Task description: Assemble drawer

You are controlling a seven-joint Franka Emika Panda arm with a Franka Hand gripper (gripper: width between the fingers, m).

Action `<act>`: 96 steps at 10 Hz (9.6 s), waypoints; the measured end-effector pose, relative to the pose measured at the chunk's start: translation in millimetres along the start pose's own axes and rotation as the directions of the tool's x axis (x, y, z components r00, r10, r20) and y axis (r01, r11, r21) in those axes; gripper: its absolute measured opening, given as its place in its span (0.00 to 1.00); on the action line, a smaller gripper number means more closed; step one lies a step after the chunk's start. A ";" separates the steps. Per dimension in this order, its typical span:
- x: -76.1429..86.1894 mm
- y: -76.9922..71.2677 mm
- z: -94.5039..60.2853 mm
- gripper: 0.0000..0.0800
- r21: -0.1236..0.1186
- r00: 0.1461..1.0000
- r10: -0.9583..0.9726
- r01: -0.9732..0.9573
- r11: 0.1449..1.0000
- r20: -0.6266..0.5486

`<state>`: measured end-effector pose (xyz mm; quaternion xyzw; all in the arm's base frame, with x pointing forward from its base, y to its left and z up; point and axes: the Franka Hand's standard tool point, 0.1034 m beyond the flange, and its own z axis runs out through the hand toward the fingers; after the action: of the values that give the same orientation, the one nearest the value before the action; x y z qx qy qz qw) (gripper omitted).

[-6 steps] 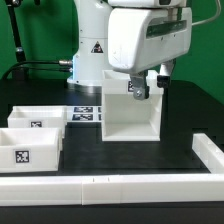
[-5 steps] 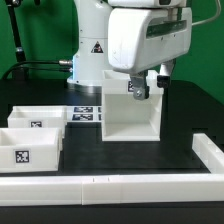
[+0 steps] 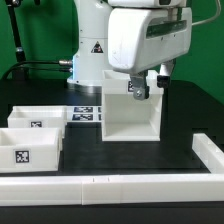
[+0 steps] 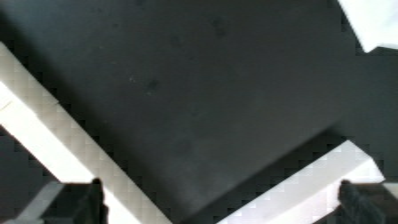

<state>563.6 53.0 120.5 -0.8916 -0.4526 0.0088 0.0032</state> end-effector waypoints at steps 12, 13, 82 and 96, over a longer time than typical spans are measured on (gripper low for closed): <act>-36.1 -77.5 -23.3 0.81 -0.035 0.879 0.476 -0.477 0.878 -0.032; -42.8 -93.7 -20.6 0.81 -0.037 0.823 0.567 -0.568 0.822 -0.023; 77.9 42.7 18.2 0.05 0.116 -0.759 0.629 -0.618 -0.777 0.169; 67.2 10.7 -5.6 0.81 0.144 -0.618 0.770 -0.757 -0.638 0.160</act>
Offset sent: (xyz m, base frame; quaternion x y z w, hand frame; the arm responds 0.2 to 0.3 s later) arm -0.0594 0.0070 0.0232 -0.0283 0.0192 0.1741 0.9841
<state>612.0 101.0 125.1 -0.7853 0.6105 0.0256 0.0998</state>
